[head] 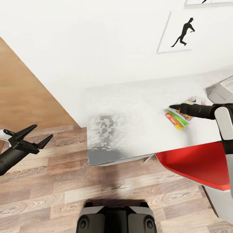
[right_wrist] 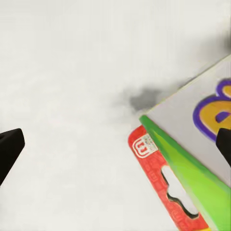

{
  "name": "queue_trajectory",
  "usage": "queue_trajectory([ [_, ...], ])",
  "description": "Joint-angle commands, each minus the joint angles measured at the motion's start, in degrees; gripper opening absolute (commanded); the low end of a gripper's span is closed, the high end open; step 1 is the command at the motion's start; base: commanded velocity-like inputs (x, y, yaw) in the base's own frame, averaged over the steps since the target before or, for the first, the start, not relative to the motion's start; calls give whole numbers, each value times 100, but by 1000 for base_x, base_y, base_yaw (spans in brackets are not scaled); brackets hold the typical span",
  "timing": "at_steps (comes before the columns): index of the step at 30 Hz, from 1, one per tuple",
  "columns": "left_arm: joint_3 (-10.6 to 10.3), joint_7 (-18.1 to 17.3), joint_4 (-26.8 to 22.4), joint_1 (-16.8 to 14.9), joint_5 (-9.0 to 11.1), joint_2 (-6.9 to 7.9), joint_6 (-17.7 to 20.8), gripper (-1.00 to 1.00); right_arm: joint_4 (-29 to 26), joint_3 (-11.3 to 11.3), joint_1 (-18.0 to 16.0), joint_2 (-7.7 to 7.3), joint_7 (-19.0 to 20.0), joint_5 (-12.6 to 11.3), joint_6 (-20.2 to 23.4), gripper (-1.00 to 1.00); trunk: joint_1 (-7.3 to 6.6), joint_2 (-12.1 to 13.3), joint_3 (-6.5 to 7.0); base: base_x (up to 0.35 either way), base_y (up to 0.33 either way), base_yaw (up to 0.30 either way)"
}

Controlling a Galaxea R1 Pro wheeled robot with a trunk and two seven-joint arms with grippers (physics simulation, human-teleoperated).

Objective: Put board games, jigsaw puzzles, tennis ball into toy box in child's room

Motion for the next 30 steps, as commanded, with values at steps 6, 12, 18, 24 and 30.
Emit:
queue_trajectory([
  [6, -10, -49, 0, -4, -53, 1, 17, 100, -7, -93, -412, -194, 59, -142, 25, 100, 3, -9, -7, -4, 6, 0],
  [12, -16, -48, -1, -4, -56, 1, 17, 100, 19, -117, -741, -356, 59, -232, 25, 100, 3, -9, -7, -1, 2, 0],
  [18, -18, -48, -1, -5, -57, 1, 17, 100, 54, -129, -1200, -474, 57, -275, 25, 100, 3, -9, -7, 0, 0, 0],
  [24, -23, -48, -6, -5, -57, 1, 17, 100, 72, -129, -1492, -531, 43, -282, 25, 100, 3, -9, -7, 0, 0, 0],
  [30, -36, -38, -15, -8, -61, -30, 11, 100, 254, -123, -1580, -571, -4, -255, 25, 100, 3, -9, -7, 10, -6, 0],
])
